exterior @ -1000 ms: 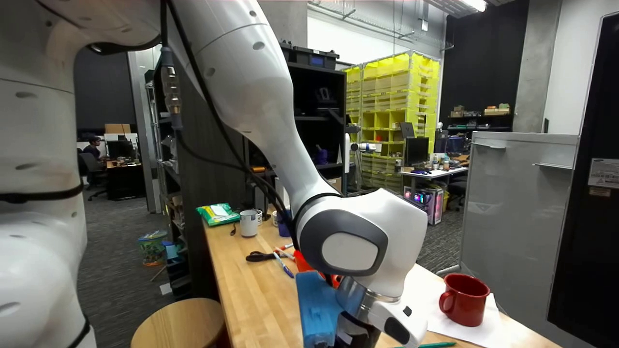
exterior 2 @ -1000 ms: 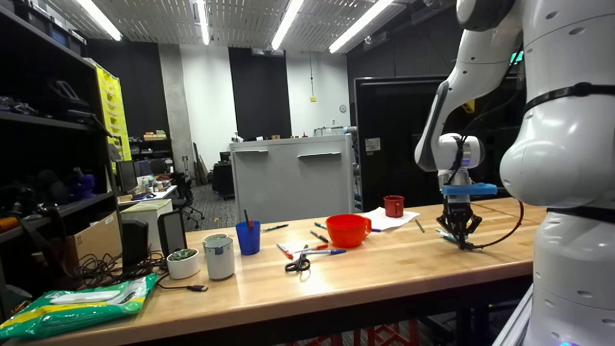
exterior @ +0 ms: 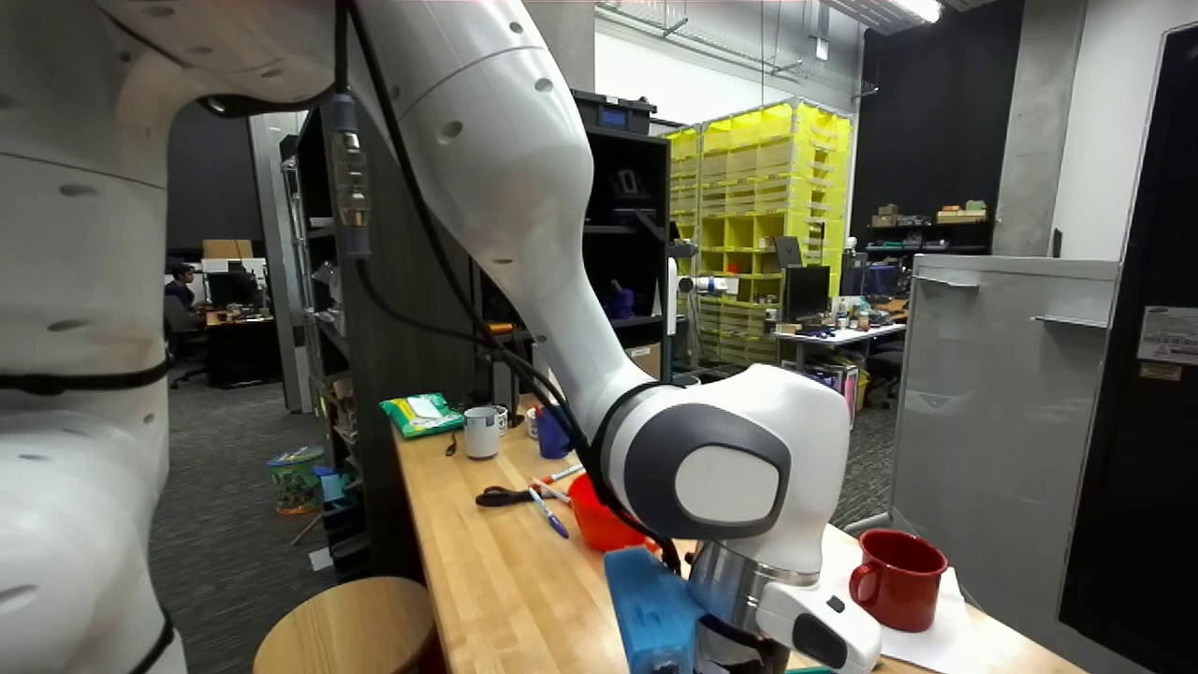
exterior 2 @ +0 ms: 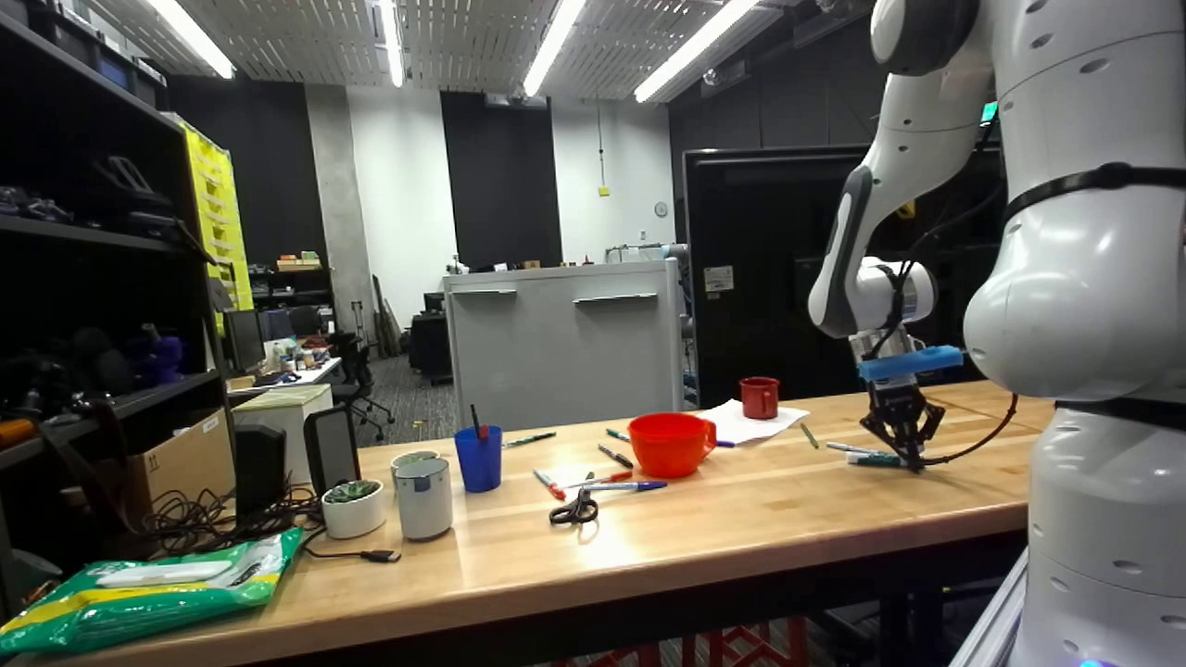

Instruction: Remove the marker from the left red cup, then turn the marker to the left

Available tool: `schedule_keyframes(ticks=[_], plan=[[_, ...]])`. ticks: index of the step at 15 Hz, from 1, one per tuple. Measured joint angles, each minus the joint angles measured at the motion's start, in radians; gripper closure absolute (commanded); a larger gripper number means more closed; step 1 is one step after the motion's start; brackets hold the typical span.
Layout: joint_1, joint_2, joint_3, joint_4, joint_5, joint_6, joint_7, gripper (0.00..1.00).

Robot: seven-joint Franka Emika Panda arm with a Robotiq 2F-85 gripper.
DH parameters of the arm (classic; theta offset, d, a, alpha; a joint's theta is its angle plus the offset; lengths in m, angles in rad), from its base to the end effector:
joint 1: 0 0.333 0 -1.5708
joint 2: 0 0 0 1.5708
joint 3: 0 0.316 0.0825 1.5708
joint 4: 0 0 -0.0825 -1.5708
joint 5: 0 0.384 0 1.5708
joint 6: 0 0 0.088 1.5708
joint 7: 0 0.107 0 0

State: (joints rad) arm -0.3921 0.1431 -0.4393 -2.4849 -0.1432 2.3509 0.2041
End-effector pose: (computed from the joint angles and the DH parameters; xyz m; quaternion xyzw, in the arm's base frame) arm 0.2941 -0.3331 0.2194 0.8845 -0.4411 -0.1490 0.0295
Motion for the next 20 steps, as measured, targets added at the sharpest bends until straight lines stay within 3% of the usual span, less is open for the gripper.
schedule_keyframes(ticks=[12,16,20], plan=[[0.035,0.056,0.0,0.088,-0.132,-0.004,0.066,1.0],[0.061,-0.003,0.004,0.078,-0.151,-0.041,0.06,1.0],[0.074,-0.139,0.028,0.056,-0.176,-0.109,0.059,1.0]])
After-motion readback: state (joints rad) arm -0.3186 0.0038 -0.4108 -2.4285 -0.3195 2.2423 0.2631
